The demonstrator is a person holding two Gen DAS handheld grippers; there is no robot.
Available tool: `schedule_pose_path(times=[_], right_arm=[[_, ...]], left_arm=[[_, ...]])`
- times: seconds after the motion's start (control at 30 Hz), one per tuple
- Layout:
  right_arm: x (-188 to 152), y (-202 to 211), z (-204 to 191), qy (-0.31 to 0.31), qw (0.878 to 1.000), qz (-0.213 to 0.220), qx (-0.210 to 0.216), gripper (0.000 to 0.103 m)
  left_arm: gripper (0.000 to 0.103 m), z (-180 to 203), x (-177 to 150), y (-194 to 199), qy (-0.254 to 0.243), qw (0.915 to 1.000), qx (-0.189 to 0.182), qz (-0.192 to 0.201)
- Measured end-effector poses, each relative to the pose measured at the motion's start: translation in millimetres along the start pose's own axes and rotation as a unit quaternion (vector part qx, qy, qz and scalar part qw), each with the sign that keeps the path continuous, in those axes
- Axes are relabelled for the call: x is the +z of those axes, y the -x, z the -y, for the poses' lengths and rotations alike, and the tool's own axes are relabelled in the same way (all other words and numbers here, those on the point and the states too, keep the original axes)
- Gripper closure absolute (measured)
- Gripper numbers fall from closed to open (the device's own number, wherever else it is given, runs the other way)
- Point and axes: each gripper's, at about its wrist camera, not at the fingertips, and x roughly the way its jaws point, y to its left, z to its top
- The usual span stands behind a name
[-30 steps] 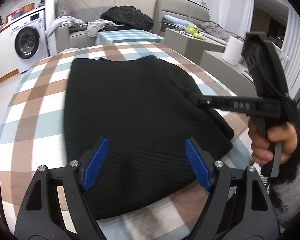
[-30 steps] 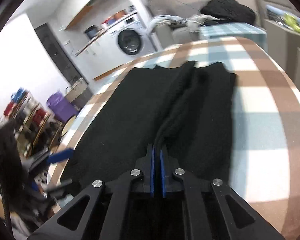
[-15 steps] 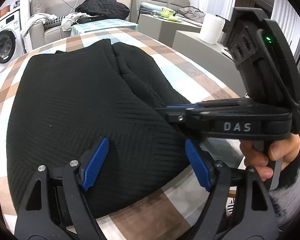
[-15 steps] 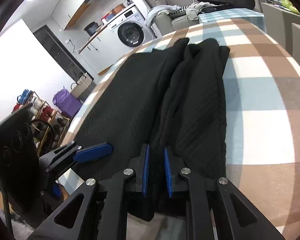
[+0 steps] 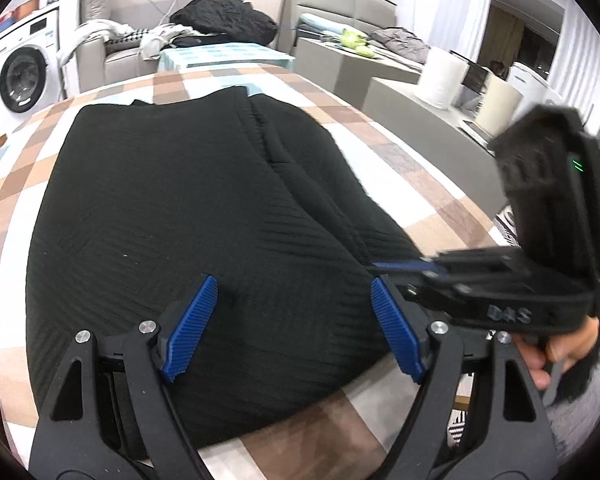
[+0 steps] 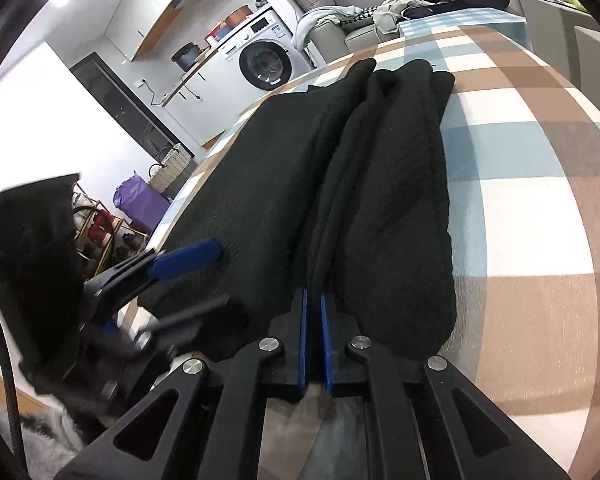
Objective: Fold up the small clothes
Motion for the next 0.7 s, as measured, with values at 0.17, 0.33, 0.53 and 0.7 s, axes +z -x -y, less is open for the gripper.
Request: schedule_pose_path(times=[0.17, 0.33, 0.53, 0.7], right_arm=[[-2, 1, -8, 0.022, 1.000, -0.005, 0.006, 0.098], [-7, 2, -15, 0.055, 0.998, -0.028, -0.025, 0.095], [28, 13, -7, 0.037, 0.998, 0.028, -0.039, 0.082], [70, -14, 3, 0.015, 0.998, 0.023, -0.056, 0.082]], left_arm=[[0.026, -6, 4, -4, 0.000, 0.9999, 0.015, 0.005], [0.026, -10, 3, -7, 0.008, 0.9996, 0.026, 0.006], [0.025, -2, 0, -12, -0.014, 0.9988, 0.048, 0.002], [0.024, -2, -1, -12, -0.015, 0.9988, 0.046, -0.001]])
